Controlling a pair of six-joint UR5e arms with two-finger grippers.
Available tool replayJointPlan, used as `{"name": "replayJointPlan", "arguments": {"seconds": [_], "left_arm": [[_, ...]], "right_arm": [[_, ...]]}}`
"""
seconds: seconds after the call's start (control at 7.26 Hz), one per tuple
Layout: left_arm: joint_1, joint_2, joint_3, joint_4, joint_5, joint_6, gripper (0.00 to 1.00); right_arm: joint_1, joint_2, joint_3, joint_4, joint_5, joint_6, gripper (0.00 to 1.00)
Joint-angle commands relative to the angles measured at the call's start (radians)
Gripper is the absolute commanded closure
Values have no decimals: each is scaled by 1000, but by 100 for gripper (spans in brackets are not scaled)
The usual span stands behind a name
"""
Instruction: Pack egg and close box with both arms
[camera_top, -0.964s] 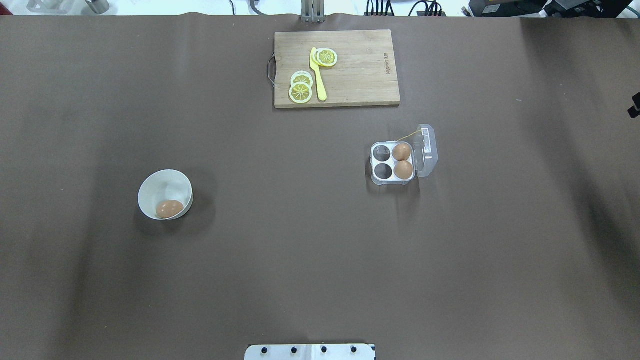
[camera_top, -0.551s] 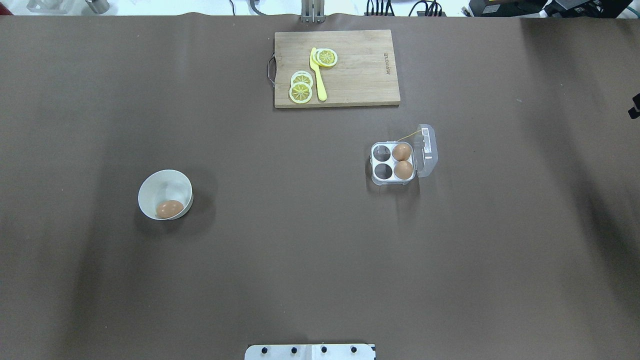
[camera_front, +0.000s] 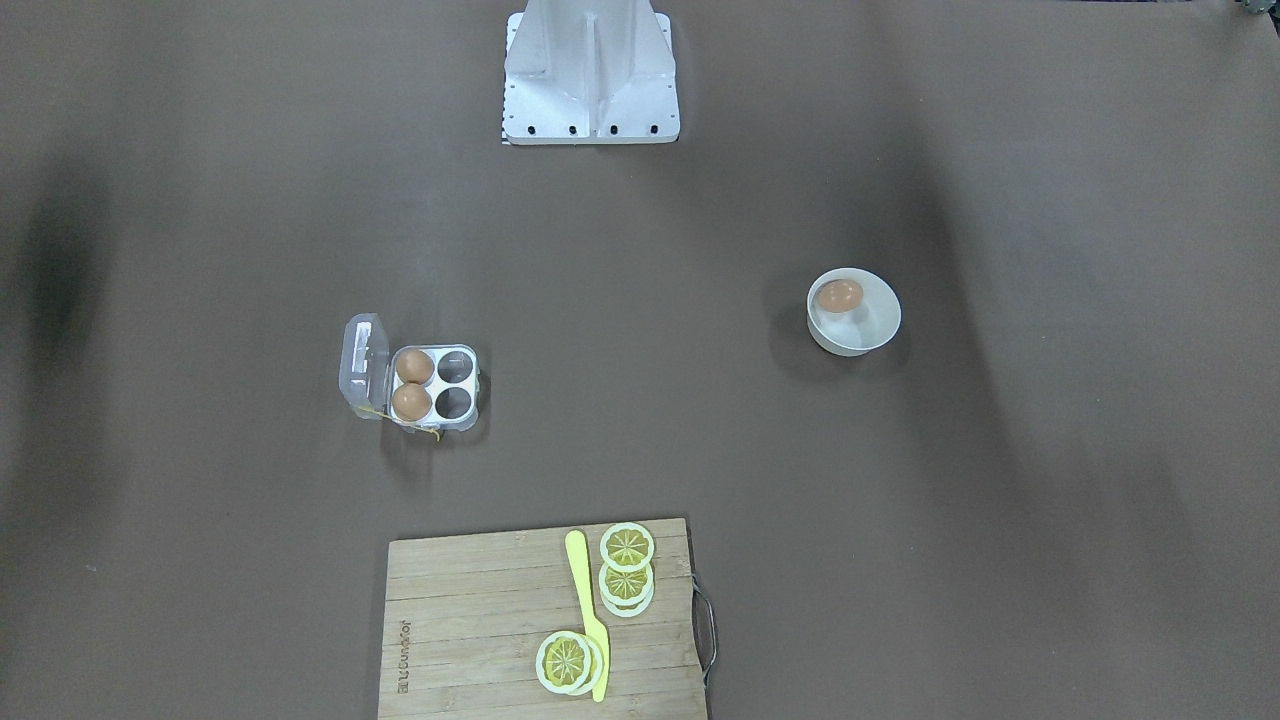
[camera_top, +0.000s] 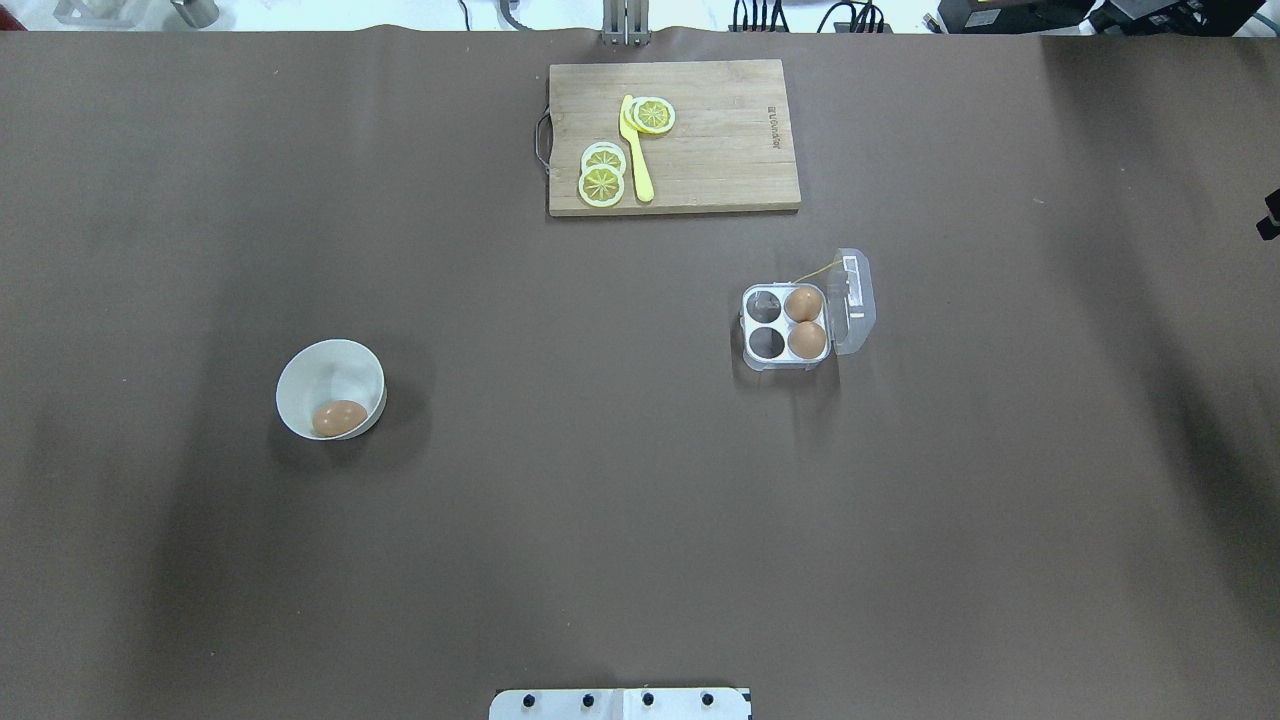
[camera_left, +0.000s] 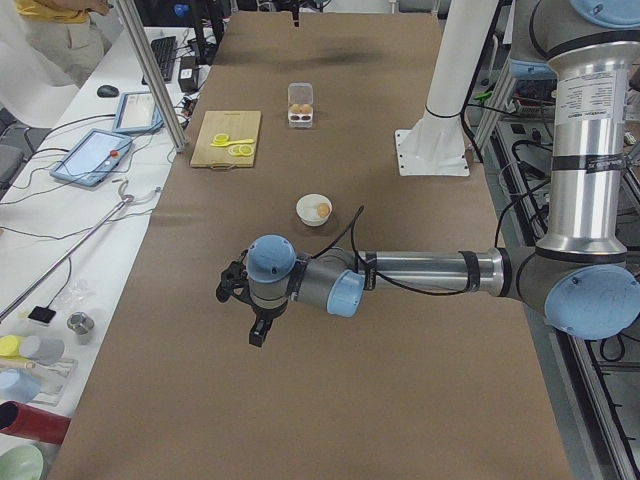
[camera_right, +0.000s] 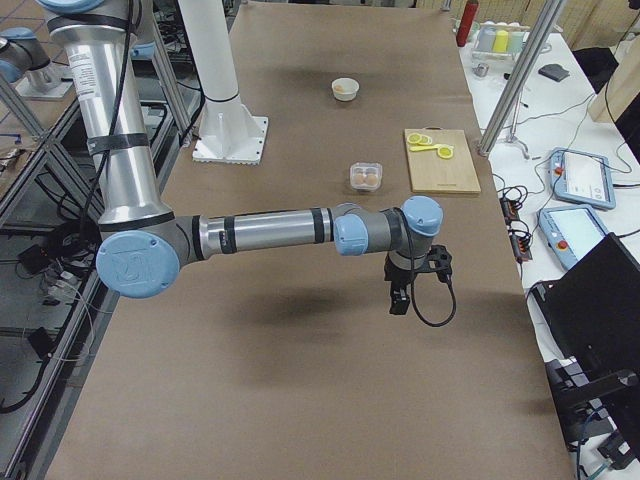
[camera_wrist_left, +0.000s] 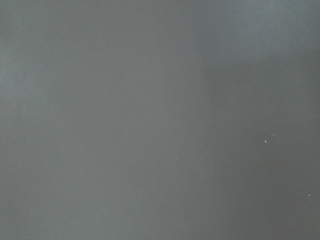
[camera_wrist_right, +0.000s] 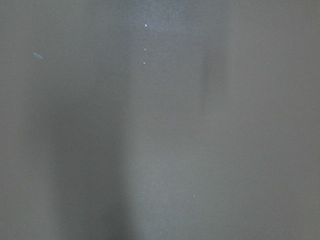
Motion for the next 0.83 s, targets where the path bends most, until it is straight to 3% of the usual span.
{"name": "replayJointPlan", "arguments": {"seconds": [0.0,0.69], "left_arm": [[44,-31,-3,-19,-7,52,3],[235,-106,-18,-119,-19,70,2]], "right_arm": [[-1,0,-7,-3,0,2,0],[-10,-2,-11,-4,2,4,0]]}}
